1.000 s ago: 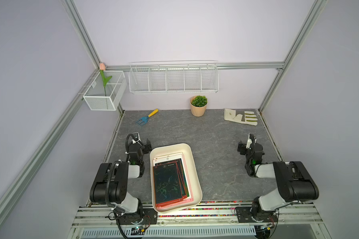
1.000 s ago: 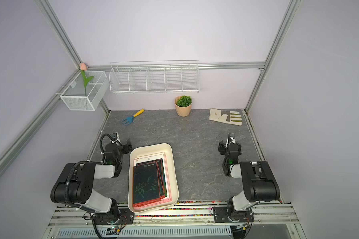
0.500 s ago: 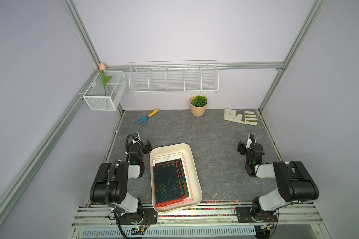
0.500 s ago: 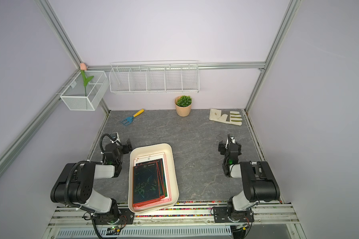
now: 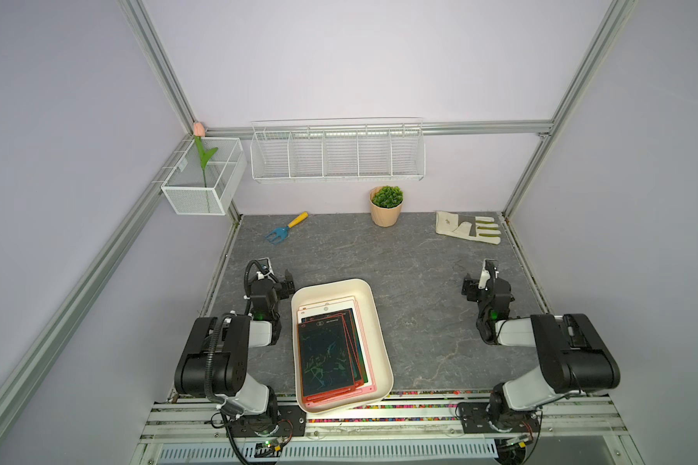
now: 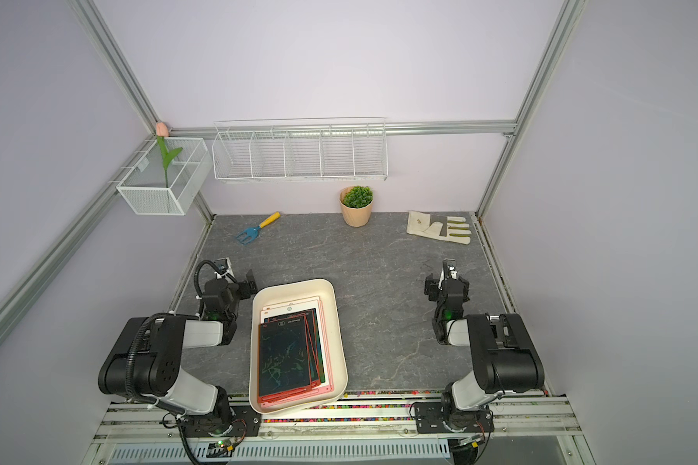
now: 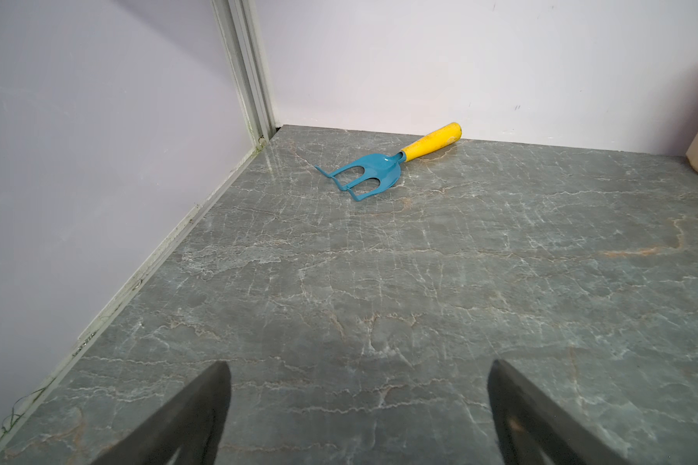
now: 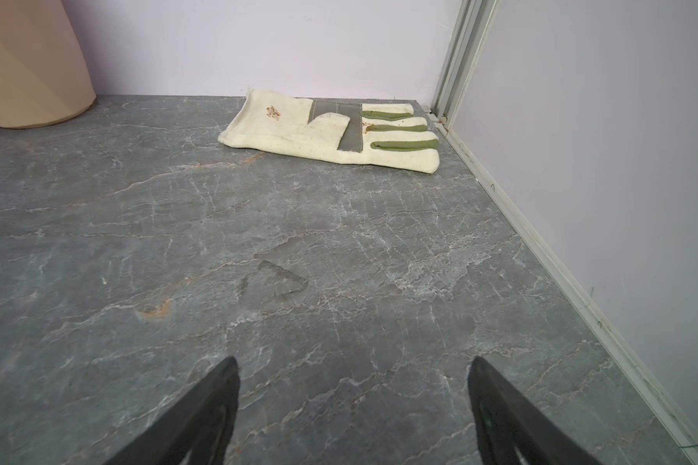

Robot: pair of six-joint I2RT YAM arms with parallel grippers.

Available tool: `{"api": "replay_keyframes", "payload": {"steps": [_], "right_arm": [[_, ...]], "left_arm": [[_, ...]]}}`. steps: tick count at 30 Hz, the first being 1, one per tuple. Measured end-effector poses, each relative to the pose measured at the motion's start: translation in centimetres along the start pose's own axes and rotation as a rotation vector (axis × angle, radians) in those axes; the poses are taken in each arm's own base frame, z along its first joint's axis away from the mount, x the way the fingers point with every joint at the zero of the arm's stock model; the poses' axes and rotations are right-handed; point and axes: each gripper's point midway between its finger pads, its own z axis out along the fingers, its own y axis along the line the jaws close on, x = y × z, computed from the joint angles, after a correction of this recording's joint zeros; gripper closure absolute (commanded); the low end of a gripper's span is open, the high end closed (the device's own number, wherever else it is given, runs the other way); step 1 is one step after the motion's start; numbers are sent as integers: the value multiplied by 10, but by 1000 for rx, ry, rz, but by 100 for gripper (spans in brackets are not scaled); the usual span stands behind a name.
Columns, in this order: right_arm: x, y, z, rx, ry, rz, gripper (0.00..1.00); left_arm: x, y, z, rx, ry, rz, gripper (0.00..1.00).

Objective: Take out the writing tablet from the storage box
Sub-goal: Move the storage box to the center of the board.

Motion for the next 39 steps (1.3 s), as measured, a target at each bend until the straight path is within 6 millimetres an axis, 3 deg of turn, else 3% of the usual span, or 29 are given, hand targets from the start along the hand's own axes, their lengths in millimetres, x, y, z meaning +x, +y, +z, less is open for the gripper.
{"api": "replay_keyframes", "payload": {"steps": [7,9,13,15,19,20,25,28,32,39], "right_arm": [[0,-1,-1,4,8,-2,11],[-1,-1,-1,7,6,-1,11],[-1,-1,-2,5,8,-3,11],[-1,1,-3,1,10,-7,11],[-14,0,-6,33,57,-24,11],[-25,-1,-6,38,56,-23,11],[-119,5,-8,7,-9,19,11],[-142,17,-11,-35,31,32,11],[-143,44,-21,-132,131,27,11],[-113,124,-69,-412,372,-16,11]], "left_arm": [[-2,-3,1,-10,51,17,1],[-21,-11,7,1,69,30,1],[-78,-20,13,17,22,26,1],[-85,-19,7,18,14,24,1],[-73,-16,-3,12,64,33,1],[-71,-16,-6,11,76,30,1],[-71,-18,-20,18,125,-9,1],[-73,-22,-23,20,192,-46,1],[-71,-26,-30,24,285,-118,1],[-25,-35,-63,50,530,-239,1]]}}
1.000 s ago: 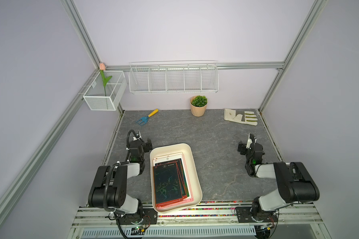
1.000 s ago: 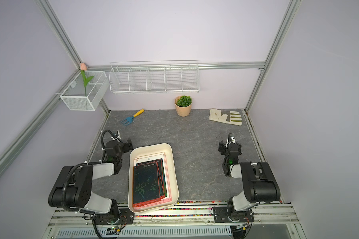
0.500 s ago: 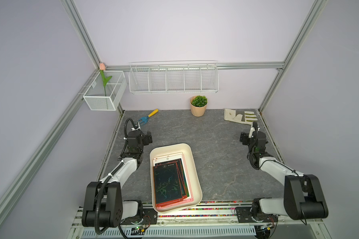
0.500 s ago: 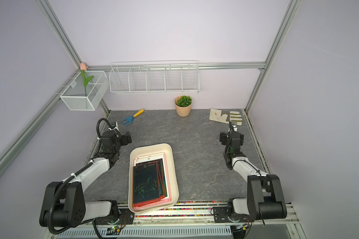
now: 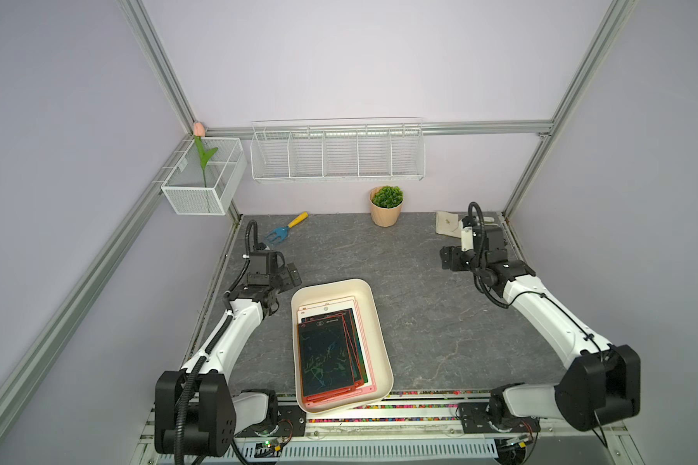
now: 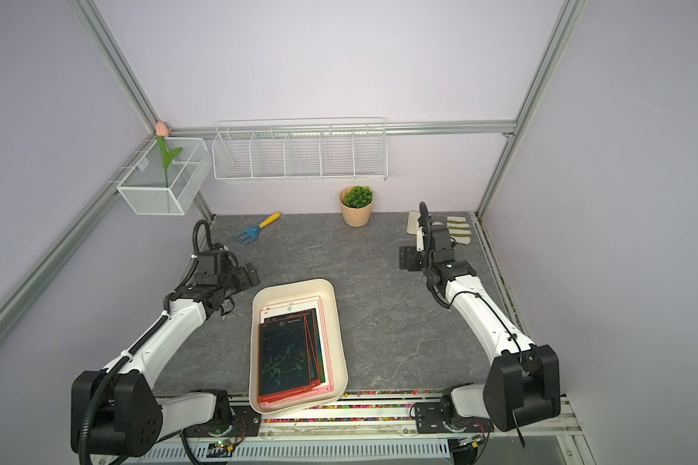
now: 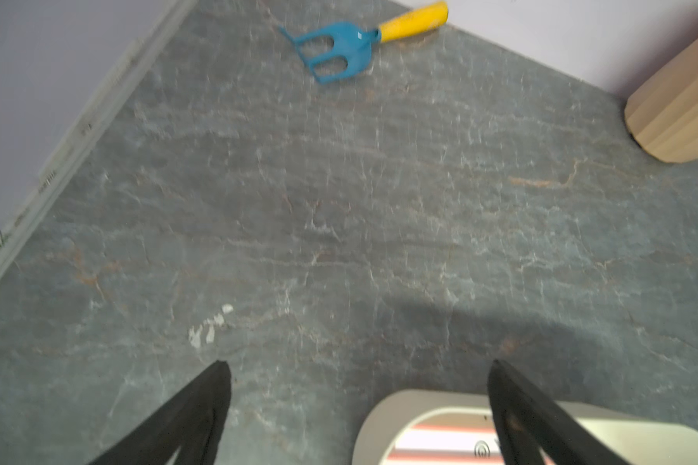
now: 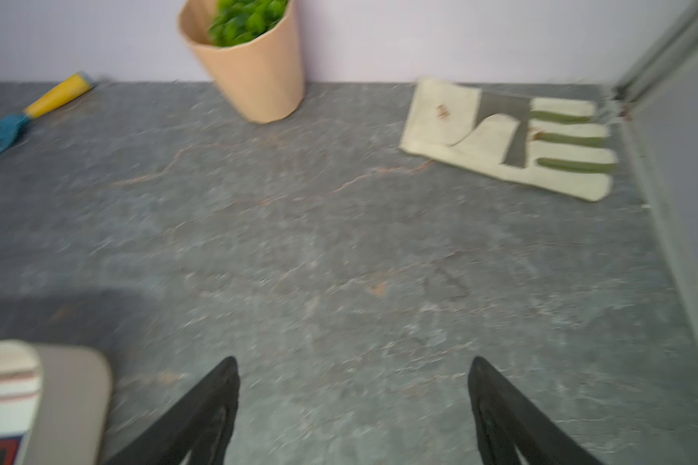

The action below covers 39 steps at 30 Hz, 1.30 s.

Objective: Take out the writing tablet from the storage box
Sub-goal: Move the storage box to the center of the board.

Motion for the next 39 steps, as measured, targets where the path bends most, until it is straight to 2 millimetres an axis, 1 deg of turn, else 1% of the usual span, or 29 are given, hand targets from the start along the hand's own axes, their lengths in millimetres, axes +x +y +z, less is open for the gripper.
{"api": "replay_keyframes", "payload": {"steps": [1,4,7,9,13,15,18,20,21,25,26,29,33,35,37,38,39], "right_arm": [[7,16,-2,-46,31,-3,11],[30,50,-7,-131,122,-11,11],[56,80,-13,-197,216,-29,11],[72,100,-17,-237,269,-44,11],[98,129,-22,-279,360,-76,10],[105,140,-24,-294,384,-82,10],[113,151,-25,-307,410,-82,8],[118,157,-23,-311,428,-83,8],[121,160,-21,-311,440,-82,7],[137,169,-11,-308,488,-87,5],[140,171,-8,-307,498,-88,5],[150,175,0,-300,525,-89,4],[156,179,8,-299,545,-87,2],[157,182,12,-303,550,-86,1],[156,185,16,-306,555,-87,0],[155,187,19,-307,557,-88,1],[154,189,22,-308,558,-88,2]], "left_arm": [[7,0,-2,1,30,-12,1],[23,1,-8,2,95,-37,1],[31,1,-19,12,127,-62,1],[33,0,-28,26,131,-77,2],[36,-5,-41,60,139,-103,11],[41,-8,-41,72,159,-114,14],[54,-10,-38,83,204,-127,21],[66,-9,-34,85,243,-136,31],[73,-8,-32,81,266,-143,34],[94,-4,-27,67,327,-160,40],[96,-3,-26,63,334,-163,41],[105,1,-22,46,356,-178,48],[112,5,-15,21,375,-193,72],[117,7,-8,4,395,-197,75],[124,9,1,-17,428,-200,81],[126,9,5,-27,449,-196,83],[127,8,9,-30,463,-194,84]]}}
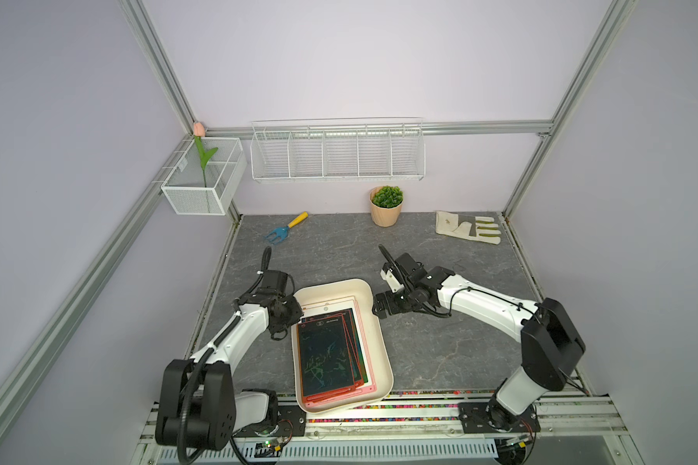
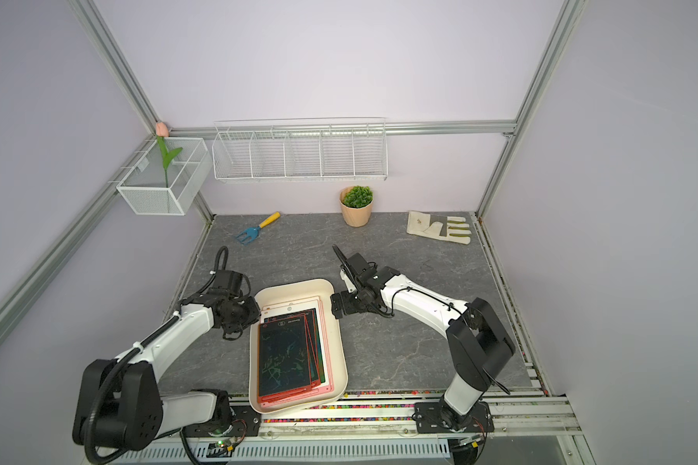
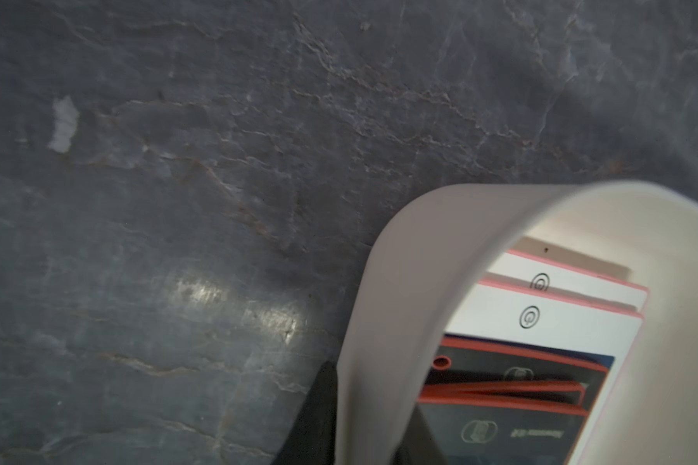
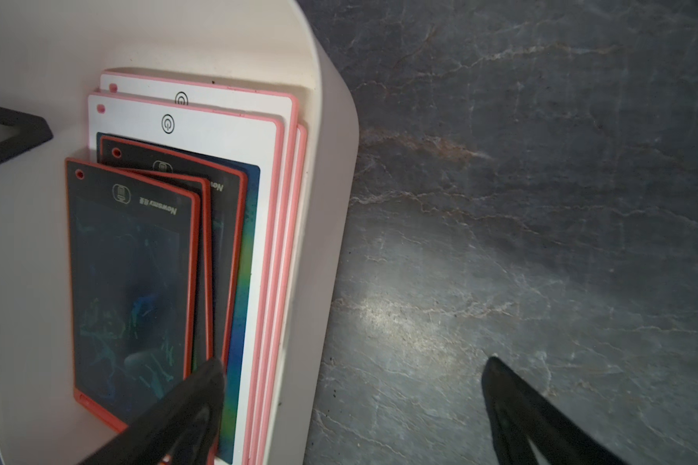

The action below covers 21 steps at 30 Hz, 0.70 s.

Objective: Take out the writing tablet from the storage box
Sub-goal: Move the storage box to the center of the board.

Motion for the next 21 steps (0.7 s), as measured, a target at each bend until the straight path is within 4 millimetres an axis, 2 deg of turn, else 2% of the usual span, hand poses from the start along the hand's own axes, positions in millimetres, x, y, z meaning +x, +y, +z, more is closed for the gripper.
{"api": "replay_keyframes", "payload": {"steps": [5,9,14,18,21], "right_arm": [[-17,7,18,-7,15,-5,5],[-33,10,35,-23,29,2,10],[-73,3,60,-56,25,40,11],[-108,-4,67,-82,1,61,12],[-136,-3,69,-129,-23,71,12]], "left_arm": [[-9,1,11,-40,57,14,93],[-32,-2,17,-57,62,14,99],[-84,-18,32,-60,32,-12,100],[-133,-35,47,-62,0,-7,100],[-169,-45,57,-59,-23,0,84]]}}
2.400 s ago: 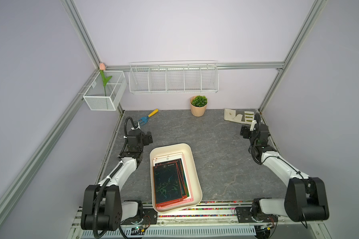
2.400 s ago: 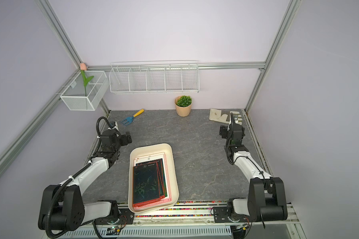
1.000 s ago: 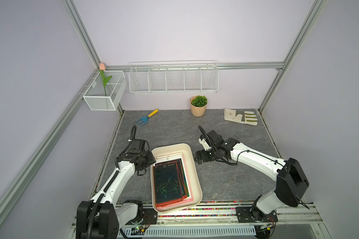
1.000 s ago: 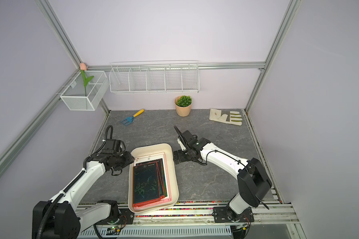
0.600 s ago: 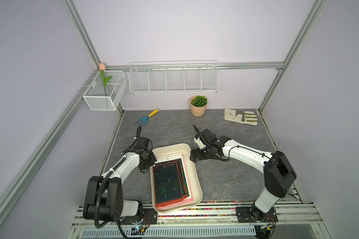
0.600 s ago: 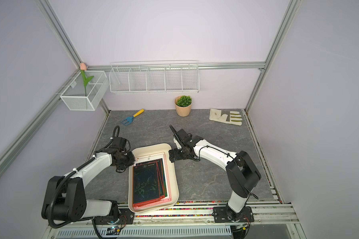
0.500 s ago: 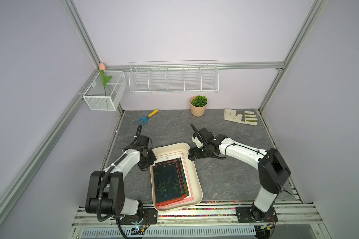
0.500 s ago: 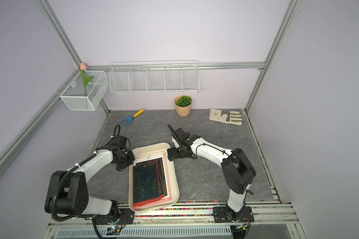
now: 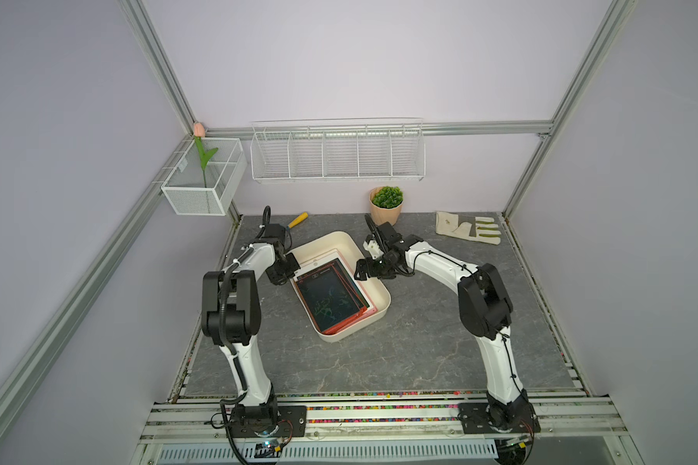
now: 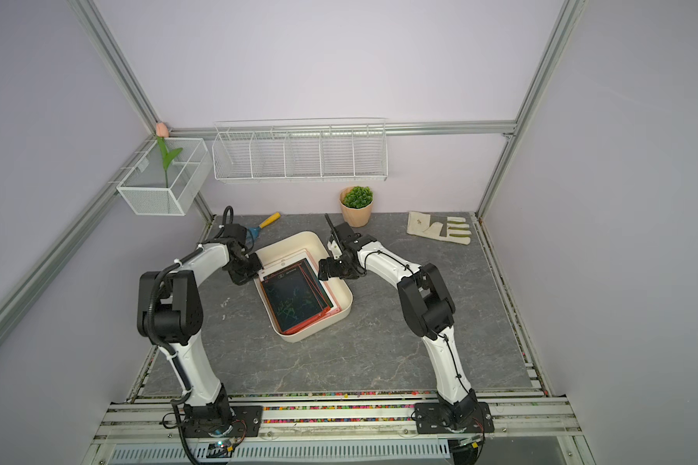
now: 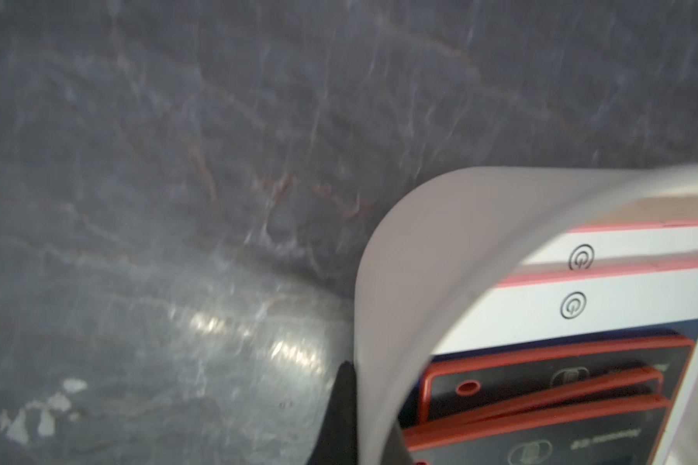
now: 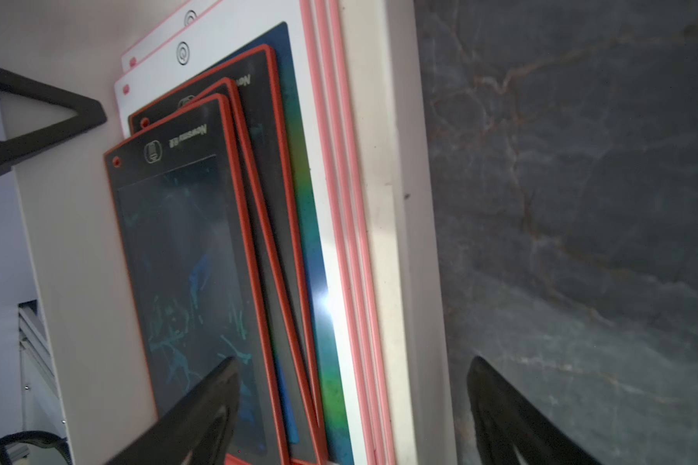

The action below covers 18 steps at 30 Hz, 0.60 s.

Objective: Take out the writing tablet from the storage box
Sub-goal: Move the storage box to the center of the board.

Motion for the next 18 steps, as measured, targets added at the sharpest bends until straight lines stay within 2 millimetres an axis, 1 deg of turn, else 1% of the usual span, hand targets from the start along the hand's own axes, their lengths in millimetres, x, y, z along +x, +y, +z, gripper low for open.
{"api": "replay_keyframes", "payload": {"steps": [2,5,8,9,11,13,15,18], "right_arm": [[-15,2,5,-24,-9,2,12],[-26,7,16,-58,-3,3,12],[-27,11,28,-86,16,13,13],[-27,12,31,-93,22,17,14],[-26,16,36,-104,34,25,14],[-21,20,38,-106,48,36,14],[-18,25,41,-108,50,40,14],[-11,33,47,-112,64,48,14]], "left_arm": [[-30,-7,8,10,-38,-9,79],[-71,-11,18,31,-88,-25,75],[-94,-12,21,31,-99,-30,75],[-101,-12,21,30,-104,-31,75],[-115,-13,21,33,-119,-33,71],[-125,-13,15,40,-137,-34,70],[-130,-12,8,40,-150,-33,65],[-136,-10,-2,40,-171,-36,64]]}}
